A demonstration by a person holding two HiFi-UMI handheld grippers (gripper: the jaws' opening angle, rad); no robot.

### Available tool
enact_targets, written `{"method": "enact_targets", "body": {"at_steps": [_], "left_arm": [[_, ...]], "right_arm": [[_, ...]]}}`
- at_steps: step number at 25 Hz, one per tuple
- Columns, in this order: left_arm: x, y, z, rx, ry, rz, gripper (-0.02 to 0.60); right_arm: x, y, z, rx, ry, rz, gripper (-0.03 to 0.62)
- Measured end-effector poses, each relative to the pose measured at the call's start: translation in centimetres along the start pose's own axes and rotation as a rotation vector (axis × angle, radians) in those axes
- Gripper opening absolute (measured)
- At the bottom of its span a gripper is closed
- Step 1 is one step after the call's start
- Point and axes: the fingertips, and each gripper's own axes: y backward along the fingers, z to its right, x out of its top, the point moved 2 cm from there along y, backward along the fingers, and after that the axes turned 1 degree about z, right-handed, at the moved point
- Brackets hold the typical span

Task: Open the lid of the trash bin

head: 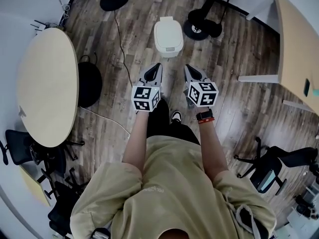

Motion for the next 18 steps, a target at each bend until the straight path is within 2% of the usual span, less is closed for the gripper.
{"method": "enact_targets", "body": {"at_steps": [18], "left_arm": [[-3.2, -7.0, -5.1, -0.052, 0.021, -0.066, 0.025]], "right_arm": [[-2.4, -9.1, 3.2, -0.011, -0.024, -0.086, 0.002]]}}
